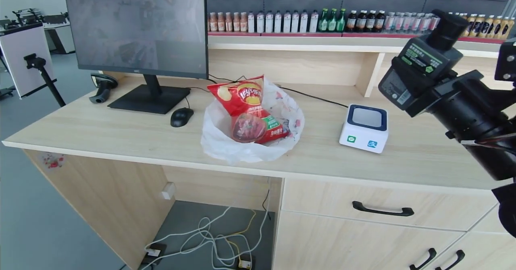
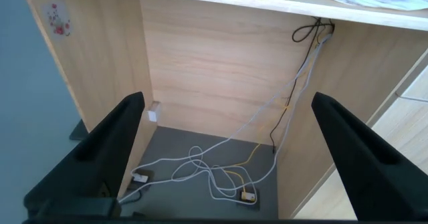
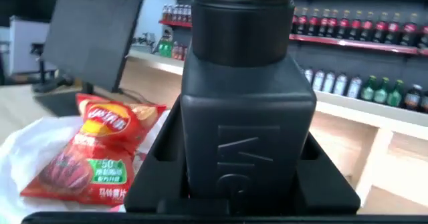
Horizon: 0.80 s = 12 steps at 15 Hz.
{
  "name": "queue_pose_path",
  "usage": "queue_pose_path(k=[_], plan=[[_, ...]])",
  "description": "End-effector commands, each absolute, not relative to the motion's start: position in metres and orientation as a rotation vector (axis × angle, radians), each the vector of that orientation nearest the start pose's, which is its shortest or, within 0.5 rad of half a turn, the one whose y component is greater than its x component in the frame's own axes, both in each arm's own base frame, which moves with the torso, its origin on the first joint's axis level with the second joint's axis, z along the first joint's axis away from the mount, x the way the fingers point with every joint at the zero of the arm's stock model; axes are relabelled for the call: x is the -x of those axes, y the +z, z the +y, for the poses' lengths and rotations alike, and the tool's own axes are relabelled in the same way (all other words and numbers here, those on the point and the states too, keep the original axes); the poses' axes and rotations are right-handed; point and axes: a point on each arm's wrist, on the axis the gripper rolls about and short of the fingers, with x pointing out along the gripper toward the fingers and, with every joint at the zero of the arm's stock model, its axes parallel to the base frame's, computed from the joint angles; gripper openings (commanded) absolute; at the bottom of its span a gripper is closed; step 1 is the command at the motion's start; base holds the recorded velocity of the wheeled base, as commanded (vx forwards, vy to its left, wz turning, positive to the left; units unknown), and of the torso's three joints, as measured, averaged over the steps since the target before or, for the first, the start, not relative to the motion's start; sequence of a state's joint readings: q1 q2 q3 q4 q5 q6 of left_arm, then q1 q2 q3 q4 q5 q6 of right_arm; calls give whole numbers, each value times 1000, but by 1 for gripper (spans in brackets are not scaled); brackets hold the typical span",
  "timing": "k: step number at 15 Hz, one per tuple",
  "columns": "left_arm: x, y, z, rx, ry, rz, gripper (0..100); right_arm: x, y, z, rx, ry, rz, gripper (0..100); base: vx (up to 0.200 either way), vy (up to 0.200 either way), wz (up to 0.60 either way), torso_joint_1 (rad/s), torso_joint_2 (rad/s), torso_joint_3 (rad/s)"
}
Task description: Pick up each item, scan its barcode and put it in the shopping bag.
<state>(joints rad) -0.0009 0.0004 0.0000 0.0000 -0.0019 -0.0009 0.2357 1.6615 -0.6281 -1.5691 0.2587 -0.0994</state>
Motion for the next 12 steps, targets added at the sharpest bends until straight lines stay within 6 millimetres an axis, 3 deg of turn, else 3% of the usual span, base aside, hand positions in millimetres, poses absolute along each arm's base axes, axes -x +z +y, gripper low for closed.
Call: queue_pose_path(k=[1, 3, 4, 5, 10, 12], plan=[[23, 75, 0, 2, -3, 0, 100, -300, 218, 55, 261, 534, -539, 0, 0, 0, 0, 0, 0, 0], [23, 75, 0, 2, -3, 0, 100, -330, 219, 54, 410, 641, -624, 0, 0, 0, 0, 0, 0, 0], [23, 75, 0, 2, -3, 0, 100, -335, 218, 56, 432, 651, -635, 0, 0, 0, 0, 0, 0, 0], [23, 75, 0, 2, -3, 0, 100, -344, 206, 59, 507, 677, -643, 0, 0, 0, 0, 0, 0, 0], [23, 75, 0, 2, -3, 0, 100, -364, 174, 52, 706, 629, -635, 0, 0, 0, 0, 0, 0, 0], [23, 75, 0, 0, -3, 0, 100, -367, 177, 45, 728, 599, -644, 0, 0, 0, 0, 0, 0, 0]])
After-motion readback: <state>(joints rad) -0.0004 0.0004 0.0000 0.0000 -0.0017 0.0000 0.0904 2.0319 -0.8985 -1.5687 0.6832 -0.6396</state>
